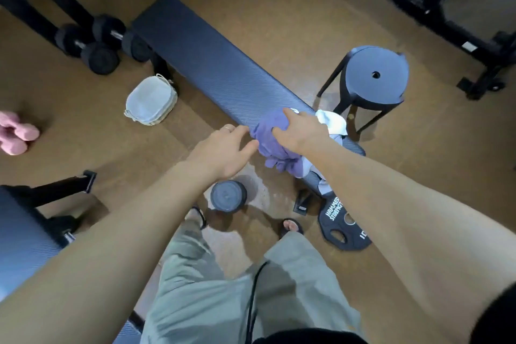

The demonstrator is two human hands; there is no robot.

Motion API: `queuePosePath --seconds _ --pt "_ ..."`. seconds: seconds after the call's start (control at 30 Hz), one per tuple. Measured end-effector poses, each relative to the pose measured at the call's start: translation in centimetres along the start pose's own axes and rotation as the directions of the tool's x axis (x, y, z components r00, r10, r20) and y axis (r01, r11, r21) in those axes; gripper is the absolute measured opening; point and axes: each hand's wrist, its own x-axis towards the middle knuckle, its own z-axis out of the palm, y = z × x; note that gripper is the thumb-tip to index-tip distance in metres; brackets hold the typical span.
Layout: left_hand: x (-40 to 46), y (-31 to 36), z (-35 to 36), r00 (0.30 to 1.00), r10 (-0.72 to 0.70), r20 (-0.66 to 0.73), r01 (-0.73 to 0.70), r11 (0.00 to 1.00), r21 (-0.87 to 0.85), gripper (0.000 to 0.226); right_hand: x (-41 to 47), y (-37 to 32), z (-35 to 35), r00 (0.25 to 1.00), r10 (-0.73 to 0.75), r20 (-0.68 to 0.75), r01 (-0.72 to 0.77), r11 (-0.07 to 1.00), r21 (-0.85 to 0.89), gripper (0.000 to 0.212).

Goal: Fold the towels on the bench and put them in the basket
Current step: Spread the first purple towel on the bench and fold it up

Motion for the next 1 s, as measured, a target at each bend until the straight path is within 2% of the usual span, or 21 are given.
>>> queuePosePath --seconds 0.17,0.37,0.53,0.63,0.8,0.9,1.0 --pt "8.5 -6.3 -2.0 0.998 0.042 0.047 -0.043 0.999 0.005 0.056 7.3 -3.0 1.5 0.995 0.098 0.032 -0.098 0.995 -0.024 0.057" --pt "19.4 -14.7 -3.2 0.980 0.106 0.169 -0.107 0.994 -0.007 0.069 15.8 -7.4 3.8 0.963 0.267 0.037 -0.266 0.963 -0.047 0.056" --pt "25.3 -16.7 -3.9 0.963 0.136 0.234 -0.122 0.990 -0.070 0.068 20.7 -7.9 3.6 0.938 0.342 0.060 -0.341 0.940 -0.029 0.064" --pt "28.9 -16.6 -2.2 0.959 0.162 0.232 -0.142 0.985 -0.101 0.068 23.9 -6.2 4.7 0.917 0.390 0.087 -0.384 0.920 -0.077 0.064" --pt "36.6 -16.1 4.0 0.950 0.191 0.247 -0.159 0.977 -0.144 0.072 31.3 -1.7 9.2 0.902 0.388 0.190 -0.351 0.915 -0.201 0.065" --pt "40.5 -15.4 8.4 0.930 0.224 0.291 -0.178 0.968 -0.176 0.065 35.2 1.0 11.5 0.891 0.377 0.254 -0.325 0.919 -0.224 0.062" --pt "43.1 -15.0 12.0 0.897 0.235 0.374 -0.158 0.961 -0.225 0.059 39.0 2.4 12.6 0.926 0.278 0.255 -0.225 0.949 -0.220 0.036"
